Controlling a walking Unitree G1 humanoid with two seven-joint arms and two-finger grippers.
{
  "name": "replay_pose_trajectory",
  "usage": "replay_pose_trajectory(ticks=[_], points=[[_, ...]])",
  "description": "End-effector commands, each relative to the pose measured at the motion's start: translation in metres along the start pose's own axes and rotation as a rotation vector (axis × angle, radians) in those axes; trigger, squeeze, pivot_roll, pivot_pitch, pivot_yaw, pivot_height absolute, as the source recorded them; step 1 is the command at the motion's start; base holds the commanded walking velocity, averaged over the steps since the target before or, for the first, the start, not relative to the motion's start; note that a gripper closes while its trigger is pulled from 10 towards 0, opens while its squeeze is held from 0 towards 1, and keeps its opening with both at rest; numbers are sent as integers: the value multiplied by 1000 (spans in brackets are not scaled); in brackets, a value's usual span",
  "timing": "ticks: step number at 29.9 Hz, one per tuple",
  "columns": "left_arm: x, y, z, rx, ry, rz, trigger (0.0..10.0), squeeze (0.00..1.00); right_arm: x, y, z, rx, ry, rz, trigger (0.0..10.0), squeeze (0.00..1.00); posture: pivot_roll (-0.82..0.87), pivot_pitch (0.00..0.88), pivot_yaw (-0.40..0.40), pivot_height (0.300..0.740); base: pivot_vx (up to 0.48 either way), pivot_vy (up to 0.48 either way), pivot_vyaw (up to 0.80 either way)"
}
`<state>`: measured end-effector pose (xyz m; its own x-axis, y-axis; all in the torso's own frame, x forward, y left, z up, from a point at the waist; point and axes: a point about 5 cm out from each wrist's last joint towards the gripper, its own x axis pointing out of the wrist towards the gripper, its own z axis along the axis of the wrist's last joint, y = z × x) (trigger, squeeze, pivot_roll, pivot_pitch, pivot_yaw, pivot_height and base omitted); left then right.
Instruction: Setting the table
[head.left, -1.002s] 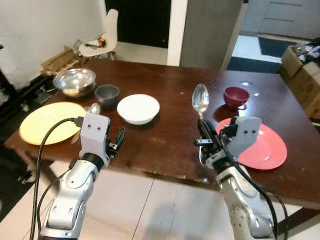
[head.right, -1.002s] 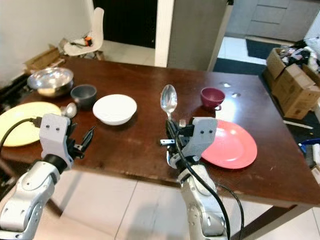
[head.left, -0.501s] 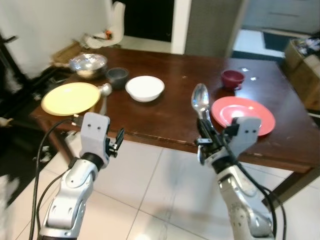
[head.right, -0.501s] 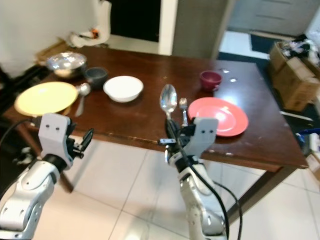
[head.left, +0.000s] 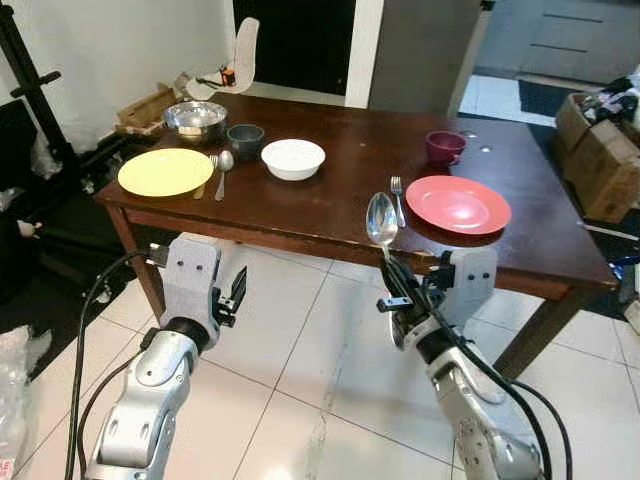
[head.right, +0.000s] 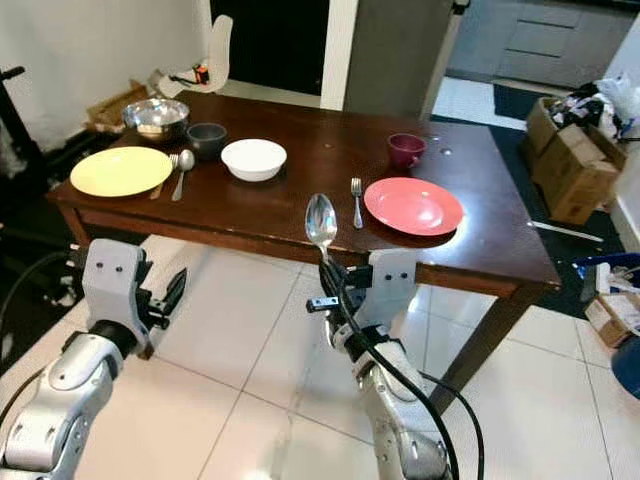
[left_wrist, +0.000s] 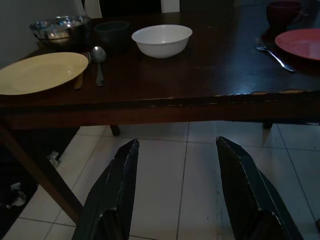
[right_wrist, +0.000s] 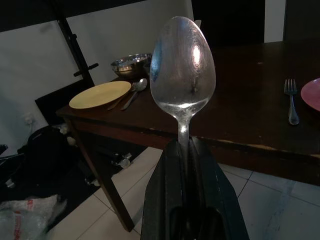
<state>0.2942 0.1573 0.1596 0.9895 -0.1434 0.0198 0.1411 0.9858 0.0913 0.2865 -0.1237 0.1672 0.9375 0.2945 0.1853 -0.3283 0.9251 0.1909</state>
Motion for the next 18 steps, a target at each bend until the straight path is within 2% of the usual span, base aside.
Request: replay_pose_trajectory(ticks=[1,3,6,7,9,10,12,13,15,17,18], points=[[-1,0,-4,7,18,7,10000,0,-1,-2,-3,-1,16,-7,10000,0,-42,0,52,740,0,0,0],[-2,1,-8,9,30,13,10000,0,-2,-2,-6,-5,29,-2,10000,0,-42,0,52,740,0,0,0],[-25,14,-59,41,193,88,10000,0,-3,-4,-20,-47,105,19,10000,0,-39,0,32,740,0,0,738],[-25,14,-59,41,193,88,10000,0,-3,-4,-20,-47,105,19,10000,0,-39,0,32,740,0,0,738],[-39,23,-83,57,264,136,10000,0,-6,-5,-32,-60,148,24,10000,0,-36,0,27,740,0,0,738],[-39,23,-83,57,264,136,10000,0,-6,-5,-32,-60,148,24,10000,0,-36,0,27,740,0,0,738],[-49,29,-102,51,327,171,10000,0,-12,-9,-53,-130,228,31,10000,0,-35,0,21,740,0,0,738],[-49,29,-102,51,327,171,10000,0,-12,-9,-53,-130,228,31,10000,0,-35,0,21,740,0,0,738],[-62,32,-126,63,418,181,10000,0,-24,-17,-82,-207,339,33,10000,0,-36,0,15,740,0,0,738],[-69,32,-138,78,460,179,10000,0,-32,-22,-96,-242,402,37,10000,0,-34,0,9,740,0,0,738],[-69,32,-138,78,460,179,10000,0,-32,-22,-96,-242,402,37,10000,0,-34,0,9,740,0,0,738]])
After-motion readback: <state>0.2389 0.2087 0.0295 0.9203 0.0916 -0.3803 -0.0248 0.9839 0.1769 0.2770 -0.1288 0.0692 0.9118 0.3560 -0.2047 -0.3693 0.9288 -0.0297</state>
